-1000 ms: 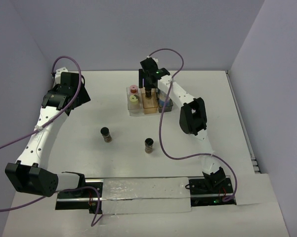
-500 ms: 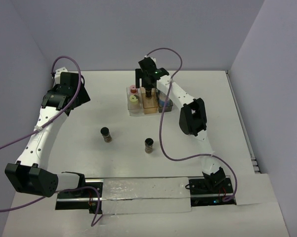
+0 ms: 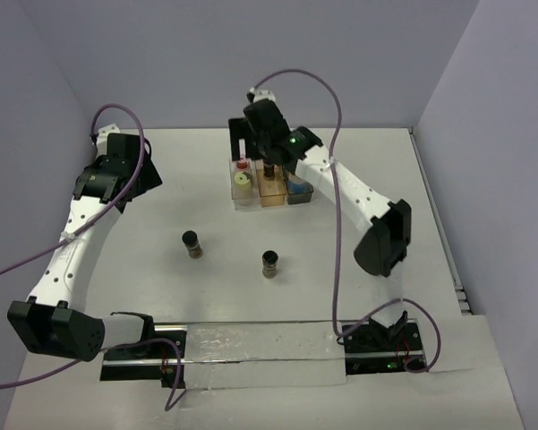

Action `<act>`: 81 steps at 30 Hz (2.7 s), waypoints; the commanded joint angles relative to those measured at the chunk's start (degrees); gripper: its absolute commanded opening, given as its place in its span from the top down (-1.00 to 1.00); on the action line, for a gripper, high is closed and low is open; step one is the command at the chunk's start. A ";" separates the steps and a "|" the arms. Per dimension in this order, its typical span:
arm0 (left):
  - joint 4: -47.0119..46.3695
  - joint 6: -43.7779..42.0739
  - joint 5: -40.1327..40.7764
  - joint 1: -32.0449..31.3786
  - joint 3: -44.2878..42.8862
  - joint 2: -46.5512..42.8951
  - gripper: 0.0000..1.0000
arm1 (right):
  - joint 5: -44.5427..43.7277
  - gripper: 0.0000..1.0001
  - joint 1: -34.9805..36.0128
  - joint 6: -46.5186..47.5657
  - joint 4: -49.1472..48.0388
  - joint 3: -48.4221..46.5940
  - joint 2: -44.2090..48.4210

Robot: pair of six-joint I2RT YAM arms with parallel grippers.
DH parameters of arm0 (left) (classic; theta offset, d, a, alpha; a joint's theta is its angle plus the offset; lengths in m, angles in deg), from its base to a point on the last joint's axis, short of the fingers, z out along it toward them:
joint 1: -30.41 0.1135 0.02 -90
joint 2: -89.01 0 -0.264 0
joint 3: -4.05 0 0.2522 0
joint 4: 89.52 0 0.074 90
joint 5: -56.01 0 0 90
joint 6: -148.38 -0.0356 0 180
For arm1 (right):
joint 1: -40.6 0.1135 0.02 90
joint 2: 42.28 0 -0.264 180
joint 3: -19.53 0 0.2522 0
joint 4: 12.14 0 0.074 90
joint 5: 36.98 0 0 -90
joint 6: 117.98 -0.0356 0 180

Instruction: Organize the condiment bottles

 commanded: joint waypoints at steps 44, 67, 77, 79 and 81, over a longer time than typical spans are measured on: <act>-1.65 3.23 -3.71 0.90 4.28 -5.40 -0.86 | -2.55 -0.47 19.35 -14.43 -6.73 58.65 29.75; -2.26 3.13 -4.07 0.90 4.93 -6.11 -0.85 | -5.88 0.38 21.06 -17.38 -3.98 58.53 30.70; -2.49 3.37 -3.90 0.90 5.59 -6.57 -0.85 | -10.54 0.54 17.85 -11.48 -0.91 47.47 29.82; -2.41 3.49 -3.64 0.90 5.54 -6.68 -0.85 | -10.18 0.54 15.61 -8.93 -1.29 43.71 28.37; -2.35 3.49 -3.43 0.90 5.67 -7.05 -0.85 | -9.57 0.55 13.44 -7.08 -1.91 40.57 26.91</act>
